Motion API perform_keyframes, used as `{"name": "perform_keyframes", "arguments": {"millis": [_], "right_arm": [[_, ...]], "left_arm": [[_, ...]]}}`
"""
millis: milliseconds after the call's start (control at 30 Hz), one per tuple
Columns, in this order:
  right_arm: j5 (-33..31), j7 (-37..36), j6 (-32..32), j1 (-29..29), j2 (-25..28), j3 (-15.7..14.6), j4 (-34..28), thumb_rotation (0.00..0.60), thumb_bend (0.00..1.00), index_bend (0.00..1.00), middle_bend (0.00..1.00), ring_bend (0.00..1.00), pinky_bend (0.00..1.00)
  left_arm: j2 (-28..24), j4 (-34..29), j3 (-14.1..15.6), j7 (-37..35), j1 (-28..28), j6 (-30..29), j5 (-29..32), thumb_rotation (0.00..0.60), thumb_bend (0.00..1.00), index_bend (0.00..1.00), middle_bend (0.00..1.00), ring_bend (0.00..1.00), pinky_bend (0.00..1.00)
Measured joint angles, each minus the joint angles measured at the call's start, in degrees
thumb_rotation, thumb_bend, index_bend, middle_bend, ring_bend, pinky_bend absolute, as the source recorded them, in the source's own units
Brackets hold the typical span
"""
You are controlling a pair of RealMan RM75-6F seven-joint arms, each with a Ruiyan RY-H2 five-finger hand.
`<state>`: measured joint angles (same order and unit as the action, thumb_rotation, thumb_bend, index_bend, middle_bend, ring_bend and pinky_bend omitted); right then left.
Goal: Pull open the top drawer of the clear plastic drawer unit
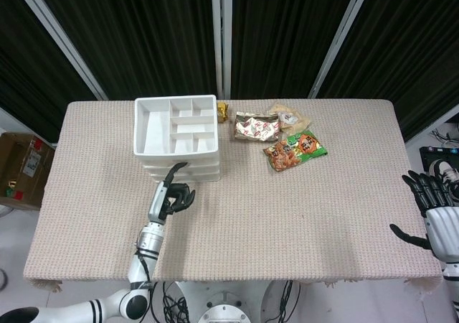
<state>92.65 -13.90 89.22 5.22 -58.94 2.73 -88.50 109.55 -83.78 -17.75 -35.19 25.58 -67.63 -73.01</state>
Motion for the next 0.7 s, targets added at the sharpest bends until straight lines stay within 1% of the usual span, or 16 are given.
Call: {"name": "perform_keyframes", "arguments": {"millis": [133,200,467,533,700], "right_arm": [[-0.1,-0.1,0.0,-0.1,-0.1,0.0,0.2,0.600,0.08,0.00,0.06,0.00,0.00],[-0.2,-0.2,0.0,-0.1,-0.1,0.0,0.3,0.600,0.08,0.00,0.06,0.00,0.00],[-0.6,-0.3,-0.4,-0.1,-0.3,0.0,0.6,0.600,0.08,0.00,0.06,0.00,0.00],[-0.6,-0.2,-0.5,-0.1,-0.4,0.0,0.6,0.600,0.08,0.00,0.06,0.00,0.00],[-0.6,0.0,-0.7,0.0,-0.4,0.0,0.5,0.600,0.08,0.00,0.06,0.00,0.00]], "left_arm": [[0.2,0.3,-0.6,-3.0,0.4,1.3,0.5,0.600,0.39,0.14,0.80,0.90,1.00],[0.4,0.4,-1.2,-4.6,0.6,2.0,1.0,0.600,0.40,0.16,0.80,0.90,1.00],[0.6,0.9,-3.9,-10.7,1.3,4.9,3.7,0.600,0.41,0.30,0.81,0.90,1.00],[0.5,0.8,-4.2,-11.6,1.4,5.3,4.1,0.600,0.41,0.35,0.81,0.90,1.00],[-0.1,0.3,-4.6,-13.6,1.3,6.4,4.7,0.600,0.43,0.41,0.81,0.90,1.00]]}}
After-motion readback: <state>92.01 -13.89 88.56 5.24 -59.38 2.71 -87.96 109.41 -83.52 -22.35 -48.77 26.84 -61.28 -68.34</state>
